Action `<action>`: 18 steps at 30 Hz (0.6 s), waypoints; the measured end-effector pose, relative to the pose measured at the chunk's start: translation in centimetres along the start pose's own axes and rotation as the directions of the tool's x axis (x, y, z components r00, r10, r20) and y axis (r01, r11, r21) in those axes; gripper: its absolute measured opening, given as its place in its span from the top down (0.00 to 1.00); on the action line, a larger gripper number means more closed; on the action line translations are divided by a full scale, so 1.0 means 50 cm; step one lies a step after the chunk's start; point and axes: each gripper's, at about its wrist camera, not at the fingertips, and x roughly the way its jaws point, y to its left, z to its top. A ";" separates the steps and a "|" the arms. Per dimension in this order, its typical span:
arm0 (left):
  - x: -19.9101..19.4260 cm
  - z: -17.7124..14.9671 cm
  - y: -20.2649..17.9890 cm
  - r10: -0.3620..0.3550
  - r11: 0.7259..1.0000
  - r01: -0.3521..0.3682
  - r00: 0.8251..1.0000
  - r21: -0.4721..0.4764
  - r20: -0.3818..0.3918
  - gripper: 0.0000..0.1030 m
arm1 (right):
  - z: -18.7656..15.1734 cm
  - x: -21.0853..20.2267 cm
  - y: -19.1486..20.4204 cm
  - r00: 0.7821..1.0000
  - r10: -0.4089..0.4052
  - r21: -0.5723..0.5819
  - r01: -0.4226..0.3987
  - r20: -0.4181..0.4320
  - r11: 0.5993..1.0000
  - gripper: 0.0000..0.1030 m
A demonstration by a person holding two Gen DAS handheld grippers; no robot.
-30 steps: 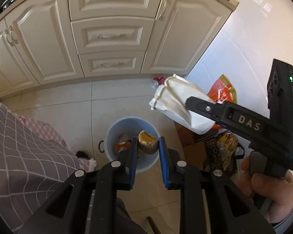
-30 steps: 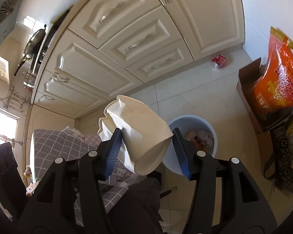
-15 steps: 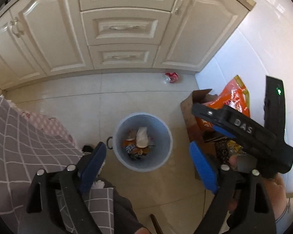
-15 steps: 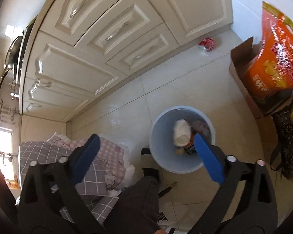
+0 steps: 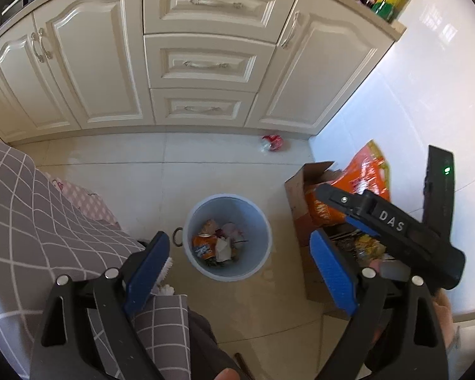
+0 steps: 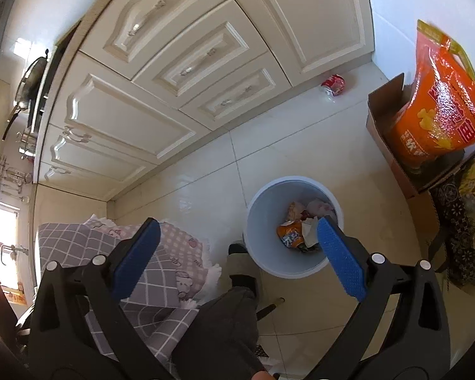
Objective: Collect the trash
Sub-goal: 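Return both open tools to the table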
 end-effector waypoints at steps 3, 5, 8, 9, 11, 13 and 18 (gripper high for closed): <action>-0.033 -0.004 0.009 -0.033 0.999 0.033 0.999 -0.020 0.023 0.14 | -0.002 -0.024 0.018 1.000 0.005 -0.011 -0.005 0.019 1.000 0.06; -0.053 -0.008 0.010 -0.043 0.999 0.044 0.998 -0.021 0.040 0.14 | -0.004 -0.040 0.031 0.999 0.013 -0.019 -0.012 0.033 1.000 0.06; -0.091 -0.013 0.012 -0.047 0.999 0.048 0.996 -0.012 0.072 0.14 | -0.008 -0.066 0.055 0.998 0.026 -0.037 -0.024 0.054 0.999 0.06; -0.111 -0.016 0.013 -0.055 0.998 0.056 0.994 -0.008 0.092 0.14 | -0.007 -0.072 0.062 0.998 0.030 -0.044 -0.027 0.059 0.999 0.06; -0.142 -0.023 0.010 -0.067 0.998 0.067 0.990 0.001 0.125 0.14 | -0.011 -0.092 0.085 0.996 0.043 -0.067 -0.038 0.073 0.997 0.06; -0.182 -0.033 0.012 -0.073 0.997 0.071 0.983 0.018 0.169 0.14 | -0.015 -0.116 0.115 0.994 0.063 -0.097 -0.054 0.090 0.994 0.06; -0.282 -0.060 0.025 -0.091 0.996 0.082 0.958 0.043 0.272 0.14 | -0.029 -0.166 0.185 0.985 0.114 -0.168 -0.091 0.127 0.981 0.06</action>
